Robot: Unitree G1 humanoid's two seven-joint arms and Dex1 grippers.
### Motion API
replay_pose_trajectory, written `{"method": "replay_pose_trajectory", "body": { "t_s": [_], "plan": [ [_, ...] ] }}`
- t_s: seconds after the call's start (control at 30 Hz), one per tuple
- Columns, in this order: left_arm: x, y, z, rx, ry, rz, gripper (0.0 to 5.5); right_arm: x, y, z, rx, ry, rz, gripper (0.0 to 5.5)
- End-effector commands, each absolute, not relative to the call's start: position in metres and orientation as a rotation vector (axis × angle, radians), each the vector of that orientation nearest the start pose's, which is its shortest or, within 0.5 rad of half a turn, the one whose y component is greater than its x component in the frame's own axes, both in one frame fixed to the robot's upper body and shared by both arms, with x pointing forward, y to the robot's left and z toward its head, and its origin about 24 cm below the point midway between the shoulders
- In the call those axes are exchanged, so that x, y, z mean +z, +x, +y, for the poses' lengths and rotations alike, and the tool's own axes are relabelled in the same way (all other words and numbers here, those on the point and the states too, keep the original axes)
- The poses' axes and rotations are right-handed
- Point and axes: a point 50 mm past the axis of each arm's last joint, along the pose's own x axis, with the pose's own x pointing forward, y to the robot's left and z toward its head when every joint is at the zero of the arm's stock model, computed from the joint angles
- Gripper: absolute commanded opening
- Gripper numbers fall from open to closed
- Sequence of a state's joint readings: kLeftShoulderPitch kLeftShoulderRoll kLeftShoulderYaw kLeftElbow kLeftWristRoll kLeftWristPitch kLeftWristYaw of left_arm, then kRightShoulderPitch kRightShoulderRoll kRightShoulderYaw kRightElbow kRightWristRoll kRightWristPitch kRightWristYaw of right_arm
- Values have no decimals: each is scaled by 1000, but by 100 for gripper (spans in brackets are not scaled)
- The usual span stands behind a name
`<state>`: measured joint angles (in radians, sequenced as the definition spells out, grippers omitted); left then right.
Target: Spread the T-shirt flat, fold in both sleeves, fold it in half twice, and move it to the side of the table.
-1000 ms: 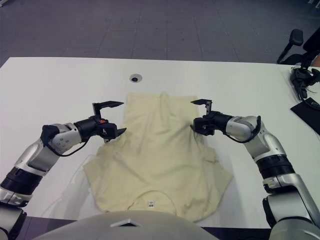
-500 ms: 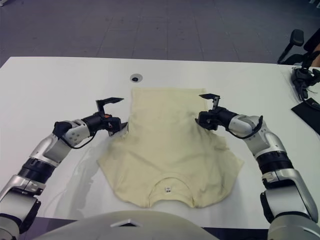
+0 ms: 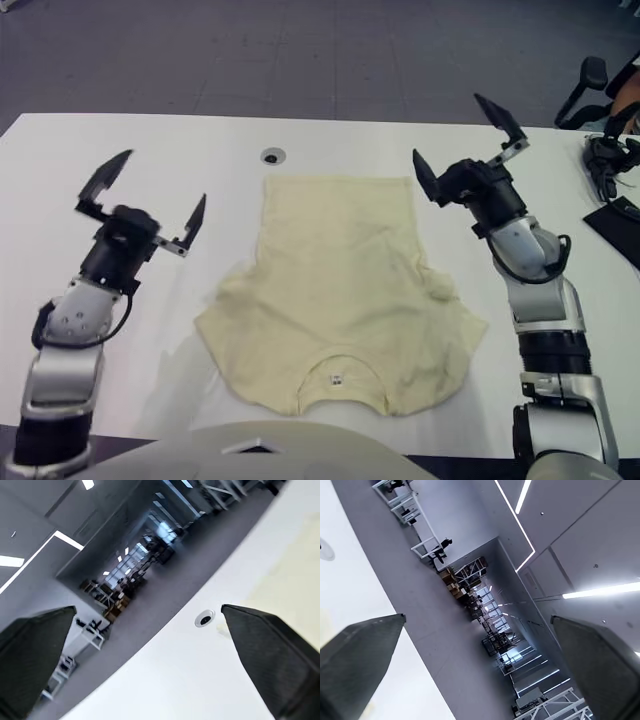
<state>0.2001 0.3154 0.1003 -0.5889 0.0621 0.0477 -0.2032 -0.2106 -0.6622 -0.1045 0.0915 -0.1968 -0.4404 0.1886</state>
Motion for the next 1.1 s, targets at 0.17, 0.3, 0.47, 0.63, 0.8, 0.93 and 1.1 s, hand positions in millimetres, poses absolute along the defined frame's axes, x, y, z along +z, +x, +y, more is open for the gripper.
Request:
{"method": "replay_pose_trajectory", "body": {
  "t_s": [0.17, 0.3, 0.47, 0.63, 0.8, 0.93, 1.1],
  "plan": [
    [73, 133, 184, 91, -275, 84, 539, 148, 261, -250, 203, -818, -436, 540],
    [52, 114, 175, 64, -480, 237, 539, 149, 261, -246, 215, -806, -441, 540],
    [31, 99, 167, 86, -610, 403, 502, 150, 261, -244, 227, -807, -442, 540],
    [25, 90, 157, 86, -689, 480, 414, 152, 263, -242, 241, -815, -446, 540],
    [23, 89, 157, 99, -698, 503, 323, 152, 263, -239, 250, -816, -448, 540],
    [21, 88, 156, 103, -694, 520, 243, 151, 264, -236, 256, -814, -452, 540],
    [18, 89, 158, 128, -681, 525, 144, 151, 265, -236, 252, -815, -451, 540]
  ]
}}
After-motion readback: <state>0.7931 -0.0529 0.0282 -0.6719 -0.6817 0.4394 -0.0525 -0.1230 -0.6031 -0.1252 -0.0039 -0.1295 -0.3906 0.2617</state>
